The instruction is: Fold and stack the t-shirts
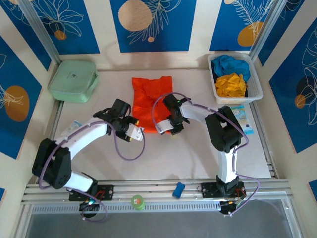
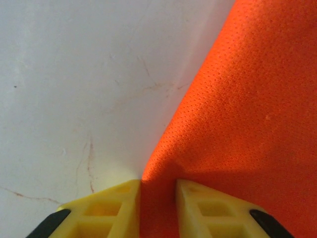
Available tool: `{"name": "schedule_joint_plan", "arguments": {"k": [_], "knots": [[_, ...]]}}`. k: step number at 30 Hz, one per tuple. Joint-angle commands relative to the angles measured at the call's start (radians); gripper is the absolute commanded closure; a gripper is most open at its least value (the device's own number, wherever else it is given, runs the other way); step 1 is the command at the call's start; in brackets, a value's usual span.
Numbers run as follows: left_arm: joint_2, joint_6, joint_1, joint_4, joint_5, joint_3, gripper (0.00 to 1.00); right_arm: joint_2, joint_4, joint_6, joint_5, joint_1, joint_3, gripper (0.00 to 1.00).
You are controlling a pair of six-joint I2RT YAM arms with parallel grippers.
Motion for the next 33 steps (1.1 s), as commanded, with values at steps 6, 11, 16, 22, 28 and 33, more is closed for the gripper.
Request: {"name": "schedule_joint_plan", "arguments": {"k": [6,11,16,22,28,33], "knots": [[0.152,0.058,-0.005,-0.106,-0.015,0.111,0.32,0.020,-0.041,0.026,-0.037,-0.001,-0.007,0.78],[0.271,0.061,-0.002,-0.181,-0.043,0.238,0.35,0.010,-0.051,0.027,-0.040,-0.003,-0.004,0.79],[0.317,0.087,-0.002,-0.214,-0.050,0.273,0.35,0.009,-0.055,0.032,-0.042,-0.004,-0.004,0.79],[0.352,0.123,0.003,-0.227,-0.093,0.246,0.35,0.008,-0.060,0.035,-0.043,-0.004,-0.003,0.79],[0.387,0.120,0.011,-0.200,-0.090,0.250,0.35,0.002,-0.063,0.038,-0.040,-0.003,-0.004,0.79],[0.450,0.119,0.011,-0.189,-0.092,0.279,0.35,0.005,-0.065,0.035,-0.032,-0.003,-0.003,0.80]]}}
